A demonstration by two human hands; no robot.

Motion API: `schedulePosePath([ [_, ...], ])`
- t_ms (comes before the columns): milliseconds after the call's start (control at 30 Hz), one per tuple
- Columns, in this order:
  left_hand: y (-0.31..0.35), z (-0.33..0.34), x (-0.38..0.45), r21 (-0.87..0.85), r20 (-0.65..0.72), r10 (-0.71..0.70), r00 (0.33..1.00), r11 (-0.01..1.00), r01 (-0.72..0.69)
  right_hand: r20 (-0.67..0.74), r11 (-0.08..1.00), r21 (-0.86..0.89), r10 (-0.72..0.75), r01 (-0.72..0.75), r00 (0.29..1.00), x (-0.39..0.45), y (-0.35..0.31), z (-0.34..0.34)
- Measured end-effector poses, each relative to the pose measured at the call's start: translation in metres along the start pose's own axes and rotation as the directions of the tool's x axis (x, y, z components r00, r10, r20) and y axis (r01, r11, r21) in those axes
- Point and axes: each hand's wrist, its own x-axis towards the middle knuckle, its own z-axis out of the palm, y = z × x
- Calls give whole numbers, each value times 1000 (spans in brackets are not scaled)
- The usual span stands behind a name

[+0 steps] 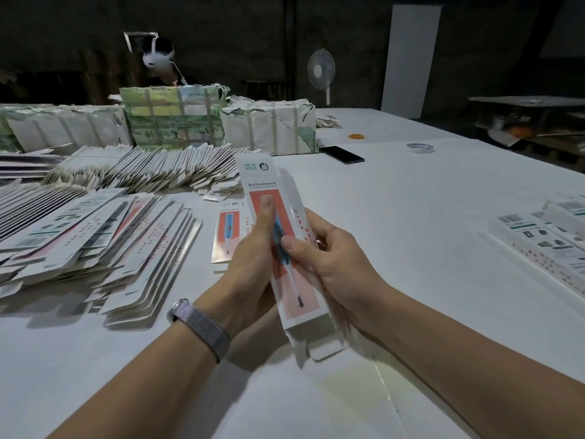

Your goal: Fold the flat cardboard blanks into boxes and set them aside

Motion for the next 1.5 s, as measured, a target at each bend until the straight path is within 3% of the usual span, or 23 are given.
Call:
schedulePosePath([
  [233, -1, 0, 3, 56, 5, 66, 998, 996, -66, -14, 1000, 8, 27, -26, 1000, 1, -1, -1],
  [367, -3, 0, 4, 88, -18, 25, 1000, 996, -23, -66, 999, 21, 46, -45, 997, 3, 0, -3],
  [500, -2, 1, 3, 16, -56, -9, 998, 1000, 10, -66, 996, -13, 86, -87, 994, 3, 0, -4],
  [667, -1, -5, 3, -8, -4, -85, 996, 996, 85, -71, 994, -31, 106, -108, 992, 3, 0, -5],
  [900, -2, -7, 3, 42, -4, -63, 998, 997, 63, -113, 988, -30, 148, -152, 983, 2, 1, -5],
  [1000, -3, -3, 4, 31, -6, -13, 1000, 999, 13, -163, 996, -53, 55, -65, 985, 5, 3, -3],
  [1100, -5, 1, 6, 26, 1, 38, 999, 999, -39, -241, 974, -216, -121, 68, 963, 8, 4, -2],
  [1267, -5, 0, 8, 21, -41, 121, 992, 993, -120, -133, 941, -316, -172, 123, 976, 2, 8, 3],
  [1400, -2, -4, 6, 114, -32, 13, 999, 993, -9, -54, 983, -143, -122, 114, 991, 2, 2, 0],
  [1500, 2, -7, 7, 151, -23, 35, 999, 988, -31, -47, 990, -44, -135, 133, 990, 4, 0, 1],
])
